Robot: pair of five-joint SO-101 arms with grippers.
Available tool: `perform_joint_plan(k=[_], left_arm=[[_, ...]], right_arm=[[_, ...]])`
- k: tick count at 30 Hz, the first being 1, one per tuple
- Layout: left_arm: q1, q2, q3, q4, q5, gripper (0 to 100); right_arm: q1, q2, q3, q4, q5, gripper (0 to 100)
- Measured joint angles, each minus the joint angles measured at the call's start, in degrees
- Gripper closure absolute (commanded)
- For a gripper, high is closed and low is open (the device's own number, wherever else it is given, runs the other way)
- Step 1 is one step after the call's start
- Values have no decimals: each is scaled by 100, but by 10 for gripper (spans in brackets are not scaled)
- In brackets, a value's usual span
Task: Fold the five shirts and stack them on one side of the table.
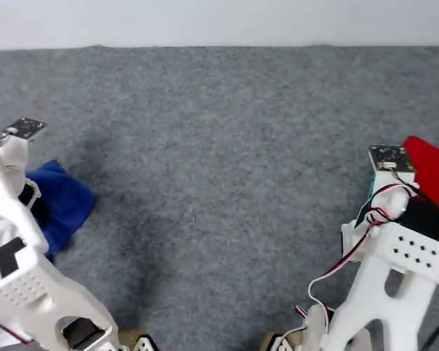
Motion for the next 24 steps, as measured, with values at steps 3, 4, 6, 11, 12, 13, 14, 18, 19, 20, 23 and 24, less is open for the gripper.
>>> perform_joint_plan(k=[3, 4, 6, 11, 12, 13, 14, 18, 19, 20, 23, 24], left_arm=[[132, 97, 0, -35, 53, 987], [185, 97, 0, -35, 70, 987], [308, 79, 0, -35, 167, 987], [712, -695, -26, 0, 905, 987], [809, -923, -26, 9, 1046, 987], [905, -1143, -26, 9, 1187, 987], [1011, -1371, -35, 9, 1345, 987], [1451, -2127, -35, 9, 1890, 987], [1538, -2242, -44, 35, 1916, 985], [1600, -2303, -44, 123, 1925, 985], [1635, -2338, -9, 360, 1705, 944], [1609, -2365, 123, 360, 1565, 914]], right_arm=[[0, 0, 0, 0, 0, 984], [0, 0, 0, 0, 0, 984], [0, 0, 0, 0, 0, 984], [0, 0, 0, 0, 0, 984], [0, 0, 0, 0, 0, 984], [0, 0, 0, 0, 0, 984], [0, 0, -44, 0, 0, 983], [0, 0, -457, 0, 0, 980], [0, 0, -527, -9, 0, 980], [0, 0, -580, -26, 0, 980], [0, 0, -607, -79, 0, 980], [0, 0, -607, -114, 0, 980]])
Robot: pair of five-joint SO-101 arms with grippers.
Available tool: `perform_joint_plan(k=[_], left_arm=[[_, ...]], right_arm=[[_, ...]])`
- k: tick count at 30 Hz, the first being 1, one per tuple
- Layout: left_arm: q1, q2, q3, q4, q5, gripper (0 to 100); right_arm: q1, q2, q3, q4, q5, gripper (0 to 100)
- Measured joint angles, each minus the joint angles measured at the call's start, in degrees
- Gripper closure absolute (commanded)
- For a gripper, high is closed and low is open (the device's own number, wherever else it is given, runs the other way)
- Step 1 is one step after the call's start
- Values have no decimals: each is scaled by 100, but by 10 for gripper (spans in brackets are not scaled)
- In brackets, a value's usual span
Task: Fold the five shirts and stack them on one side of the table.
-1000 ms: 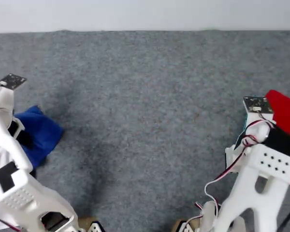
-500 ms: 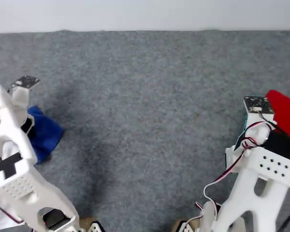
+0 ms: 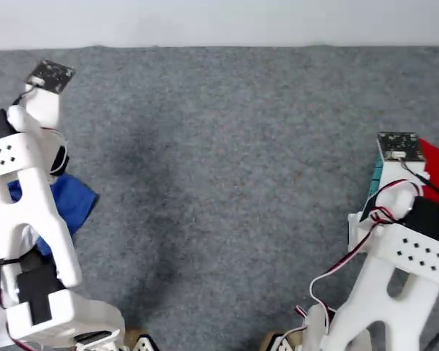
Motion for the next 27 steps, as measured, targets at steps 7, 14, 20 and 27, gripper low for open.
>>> perform_joint_plan(k=[7, 14, 20, 27], left_arm=[[-607, -466, 1169, 35, -932, 814], [-1081, -589, 1855, 53, -2242, 812], [-1231, -580, 1881, 53, -3288, 811], [-1547, -220, 1881, -431, -4026, 812]], right_arm=[[0, 0, 0, -79, 70, 980], [0, 413, 44, -79, 281, 980], [0, 1020, 44, -79, 281, 980], [0, 1354, 44, -114, 281, 980]])
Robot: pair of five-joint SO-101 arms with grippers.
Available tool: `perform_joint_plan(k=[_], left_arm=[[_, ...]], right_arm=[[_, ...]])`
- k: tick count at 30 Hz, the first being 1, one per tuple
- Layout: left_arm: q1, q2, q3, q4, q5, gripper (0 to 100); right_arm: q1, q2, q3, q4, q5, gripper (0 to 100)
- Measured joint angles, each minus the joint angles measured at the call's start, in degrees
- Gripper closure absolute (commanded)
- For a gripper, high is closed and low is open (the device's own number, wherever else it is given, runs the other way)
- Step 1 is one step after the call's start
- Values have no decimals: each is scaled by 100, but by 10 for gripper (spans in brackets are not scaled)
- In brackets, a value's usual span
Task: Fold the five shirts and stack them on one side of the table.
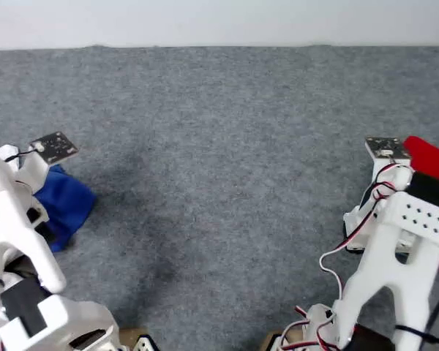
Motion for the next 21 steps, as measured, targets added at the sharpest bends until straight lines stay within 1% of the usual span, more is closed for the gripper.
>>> perform_joint_plan(k=[5, 8, 12, 16, 21], left_arm=[[-352, 79, 18, -404, -211, 812], [-396, 79, 158, -501, -316, 812], [-299, 79, 527, -765, -325, 812], [-123, 79, 1046, -1204, -352, 812], [132, 79, 1547, -1837, 0, 814]], right_arm=[[0, 0, 0, -18, 0, 980], [0, 0, 0, -18, 0, 980], [0, 0, 0, -18, 0, 982], [0, 0, 0, -18, 0, 982], [0, 0, 0, 9, 0, 983]])
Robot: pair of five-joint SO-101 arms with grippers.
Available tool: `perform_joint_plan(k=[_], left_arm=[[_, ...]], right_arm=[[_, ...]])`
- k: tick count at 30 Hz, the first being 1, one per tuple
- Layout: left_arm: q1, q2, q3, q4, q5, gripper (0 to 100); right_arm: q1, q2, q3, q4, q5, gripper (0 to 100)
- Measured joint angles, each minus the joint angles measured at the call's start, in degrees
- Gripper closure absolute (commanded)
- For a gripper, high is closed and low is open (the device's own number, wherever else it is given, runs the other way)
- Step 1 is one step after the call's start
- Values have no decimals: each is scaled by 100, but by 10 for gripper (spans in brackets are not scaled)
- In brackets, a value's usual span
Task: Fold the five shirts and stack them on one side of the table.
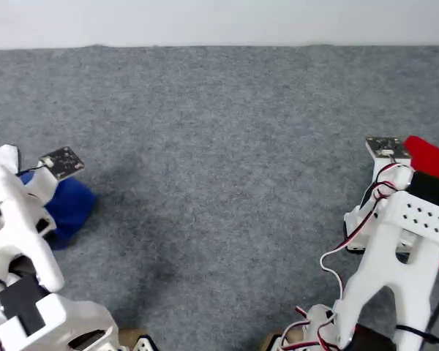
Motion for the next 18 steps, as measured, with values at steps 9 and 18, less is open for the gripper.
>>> perform_joint_plan(k=[9, 18], left_arm=[[132, 0, 879, -932, 176, 873], [246, 0, 826, -1169, 475, 987]], right_arm=[[0, 0, 0, 9, 0, 983], [0, 0, 0, 9, 0, 983]])
